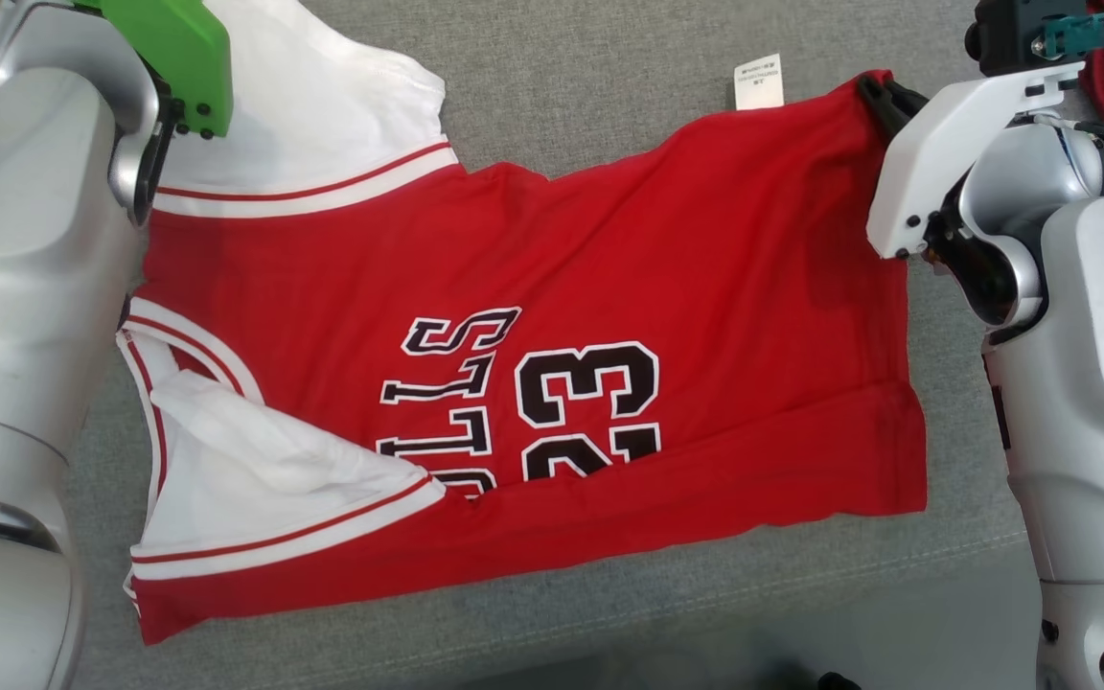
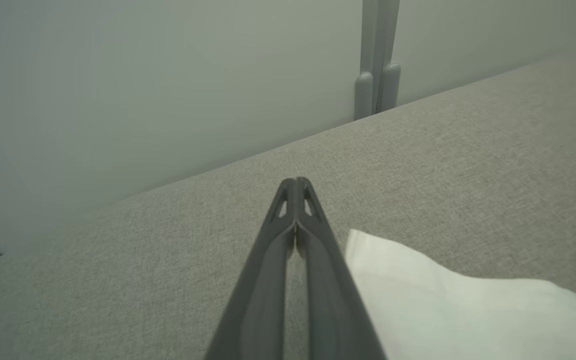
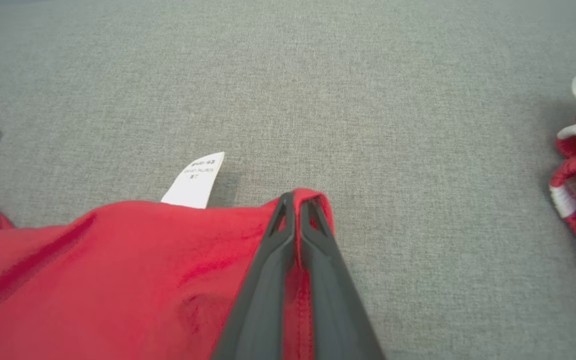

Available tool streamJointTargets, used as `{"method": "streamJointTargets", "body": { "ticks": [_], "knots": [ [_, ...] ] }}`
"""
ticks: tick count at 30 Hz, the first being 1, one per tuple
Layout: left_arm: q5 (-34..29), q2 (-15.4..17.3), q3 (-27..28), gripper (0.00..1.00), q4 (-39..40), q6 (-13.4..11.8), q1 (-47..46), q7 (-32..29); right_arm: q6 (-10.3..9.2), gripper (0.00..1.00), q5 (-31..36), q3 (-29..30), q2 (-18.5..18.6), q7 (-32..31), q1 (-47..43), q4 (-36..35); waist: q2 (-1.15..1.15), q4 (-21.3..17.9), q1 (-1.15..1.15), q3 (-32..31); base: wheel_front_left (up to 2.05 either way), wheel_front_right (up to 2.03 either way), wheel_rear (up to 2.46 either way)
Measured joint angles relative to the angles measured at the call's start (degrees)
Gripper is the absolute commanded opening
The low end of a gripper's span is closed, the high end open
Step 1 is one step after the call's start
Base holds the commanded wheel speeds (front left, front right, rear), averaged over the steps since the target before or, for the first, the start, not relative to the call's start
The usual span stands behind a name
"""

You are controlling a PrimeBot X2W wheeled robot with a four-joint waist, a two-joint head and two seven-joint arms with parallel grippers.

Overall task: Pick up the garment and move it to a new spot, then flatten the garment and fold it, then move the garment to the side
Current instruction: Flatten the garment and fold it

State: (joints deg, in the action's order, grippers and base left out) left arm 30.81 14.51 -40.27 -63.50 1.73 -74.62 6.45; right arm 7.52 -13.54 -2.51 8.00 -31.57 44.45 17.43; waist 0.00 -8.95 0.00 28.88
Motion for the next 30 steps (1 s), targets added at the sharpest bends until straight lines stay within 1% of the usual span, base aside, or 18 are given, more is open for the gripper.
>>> {"method": "streamJointTargets", "body": {
  "ticks": [2,7,10,13,14,15,16,23,30],
  "knots": [
    [0.0,0.4,0.4,0.00,0.2,-0.9,-0.6,2.2,0.00,0.00,-0.3,0.5,-0.1,0.8,0.7,0.9,0.00,0.2,0.00,-0.5,0.00,0.00,0.00],
    [0.0,0.6,0.0,0.00,-0.9,-0.8,-0.6,2.6,0.00,0.00,-0.3,0.6,0.2,1.1,1.2,3.8,0.00,0.8,0.00,-1.4,0.00,0.00,0.00],
    [0.4,0.5,-0.4,0.00,-2.0,0.3,-0.3,1.5,0.00,0.00,-0.1,0.8,0.2,1.4,1.3,5.4,0.00,0.9,0.00,-1.4,0.00,0.00,0.00],
    [1.3,-1.3,-1.6,0.00,-3.4,2.9,1.0,-2.9,0.00,0.00,-0.1,0.4,0.1,1.2,1.4,6.9,0.00,0.7,0.00,-0.9,0.00,0.00,0.00],
    [1.3,-1.5,-1.9,0.46,-3.5,3.3,1.0,-3.4,0.00,0.00,-0.2,0.2,0.1,1.1,1.4,6.9,0.00,0.6,0.00,-0.7,0.00,0.00,0.00],
    [1.4,-1.5,-1.9,1.00,-3.5,3.4,0.9,-3.6,0.00,0.42,-0.3,0.0,0.1,0.9,1.4,7.0,0.00,0.5,0.00,-0.5,0.00,0.00,0.00],
    [1.4,-1.4,-2.1,1.00,-3.7,3.8,0.8,-4.7,0.00,1.00,-0.4,-0.1,0.2,0.9,1.5,7.0,0.00,0.4,0.00,-0.3,0.00,0.00,0.00],
    [1.5,-1.2,-4.0,1.00,-5.3,4.9,0.5,-10.6,-0.01,1.00,-1.1,-1.1,0.4,1.5,1.8,7.3,0.00,-0.4,0.00,1.2,0.00,0.00,0.00],
    [2.0,-1.0,-4.3,1.00,-5.3,5.2,-0.7,-11.4,0.00,1.00,-2.0,-2.1,0.3,2.2,2.4,7.5,0.00,-0.9,0.00,2.4,0.00,0.00,0.00]
  ]
}}
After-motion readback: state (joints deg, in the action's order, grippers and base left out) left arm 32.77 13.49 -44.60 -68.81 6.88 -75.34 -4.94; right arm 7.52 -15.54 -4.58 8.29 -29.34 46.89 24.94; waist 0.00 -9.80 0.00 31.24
